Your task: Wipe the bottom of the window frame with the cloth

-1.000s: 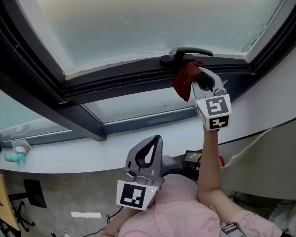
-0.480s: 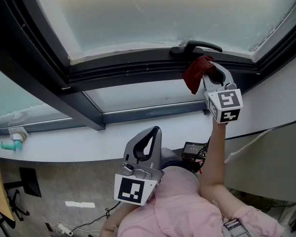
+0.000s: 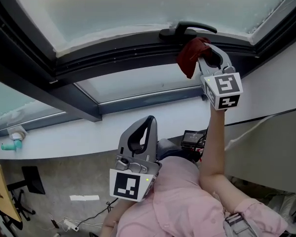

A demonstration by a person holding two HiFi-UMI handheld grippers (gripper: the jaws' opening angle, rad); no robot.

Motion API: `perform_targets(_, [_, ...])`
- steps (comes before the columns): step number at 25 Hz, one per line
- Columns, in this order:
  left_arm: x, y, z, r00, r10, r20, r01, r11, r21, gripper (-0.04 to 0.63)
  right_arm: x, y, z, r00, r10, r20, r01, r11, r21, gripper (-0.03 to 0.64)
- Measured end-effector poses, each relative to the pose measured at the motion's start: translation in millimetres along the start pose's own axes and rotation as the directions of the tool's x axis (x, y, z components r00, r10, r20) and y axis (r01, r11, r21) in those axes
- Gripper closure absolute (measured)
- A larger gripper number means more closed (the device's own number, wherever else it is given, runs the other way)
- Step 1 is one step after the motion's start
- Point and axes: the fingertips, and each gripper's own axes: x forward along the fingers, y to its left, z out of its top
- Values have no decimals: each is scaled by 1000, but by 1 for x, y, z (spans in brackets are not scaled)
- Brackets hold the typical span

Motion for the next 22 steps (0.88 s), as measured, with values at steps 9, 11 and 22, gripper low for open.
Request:
perform_targets(9, [23,-19,-5,1000,-11,-20,11,1000,-1,601,-4,-12,-5,999,24,20,-24,1000,14,555])
perform_targets(11, [29,-23,-6,1000,-5,-26,5,1000,-11,601,-5,-13,-5,999,35,31,-36,999,19,555])
perform_targets(22, [46,-42,-11,999,3,-35,-2,1000,15,601,-8,-21,-10,996,78,34,-79,997,24,557])
